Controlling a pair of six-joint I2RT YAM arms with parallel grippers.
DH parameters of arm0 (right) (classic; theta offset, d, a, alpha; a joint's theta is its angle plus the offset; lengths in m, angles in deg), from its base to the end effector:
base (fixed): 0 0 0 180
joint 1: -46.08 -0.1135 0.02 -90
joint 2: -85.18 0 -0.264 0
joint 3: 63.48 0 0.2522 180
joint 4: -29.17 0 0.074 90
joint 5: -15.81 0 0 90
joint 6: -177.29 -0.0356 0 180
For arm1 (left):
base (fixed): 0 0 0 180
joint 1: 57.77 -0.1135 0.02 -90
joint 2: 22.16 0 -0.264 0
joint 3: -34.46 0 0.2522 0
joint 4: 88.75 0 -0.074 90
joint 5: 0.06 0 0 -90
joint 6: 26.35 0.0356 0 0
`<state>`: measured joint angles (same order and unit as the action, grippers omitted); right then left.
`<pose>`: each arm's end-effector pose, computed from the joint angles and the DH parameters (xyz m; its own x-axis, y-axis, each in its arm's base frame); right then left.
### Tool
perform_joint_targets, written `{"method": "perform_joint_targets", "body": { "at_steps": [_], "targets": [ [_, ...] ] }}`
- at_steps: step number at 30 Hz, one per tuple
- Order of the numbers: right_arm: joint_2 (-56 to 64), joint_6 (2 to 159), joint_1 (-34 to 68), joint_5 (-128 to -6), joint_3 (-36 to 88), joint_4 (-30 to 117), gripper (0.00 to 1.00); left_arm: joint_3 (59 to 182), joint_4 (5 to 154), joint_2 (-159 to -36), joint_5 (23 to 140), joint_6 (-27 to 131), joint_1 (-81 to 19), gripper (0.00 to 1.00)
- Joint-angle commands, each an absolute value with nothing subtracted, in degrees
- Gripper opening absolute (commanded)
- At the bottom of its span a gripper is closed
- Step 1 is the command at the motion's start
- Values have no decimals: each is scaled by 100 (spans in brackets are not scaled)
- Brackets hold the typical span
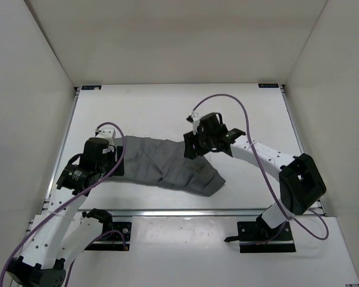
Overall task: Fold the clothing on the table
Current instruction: Flatten the skirt out
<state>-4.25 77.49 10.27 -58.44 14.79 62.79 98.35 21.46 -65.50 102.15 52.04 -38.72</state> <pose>0.2714 0.2077 0.2524 -0.6853 -0.2925 -0.6669 -0.6117 0.7282 0.3092 0.1302 -0.0370 0.3008 -0.7393 0.0472 -0.6718 0.0405 0.9989 0.0255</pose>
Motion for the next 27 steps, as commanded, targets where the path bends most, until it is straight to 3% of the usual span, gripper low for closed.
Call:
{"method": "perform_joint_targets", "body": {
  "at_steps": [1, 12, 17, 27],
  "targets": [
    [194, 7412, 1030, -6188, 700, 6095, 51, 9850, 2194, -6418, 10268, 5170, -3800, 83],
    [1450, 7217, 1769, -6303, -673, 6482, 52, 9850, 2168, -6400, 10277, 5170, -3773, 88],
    [1513, 7121, 1980, -6330, -1068, 6903, 57, 9841, 2195, -6391, 10260, 5162, -3817, 89],
    [1558, 6734, 1603, -5557, -1799, 6324, 58, 9832, 2194, -6347, 10234, 5162, -3818, 91]
  ]
}}
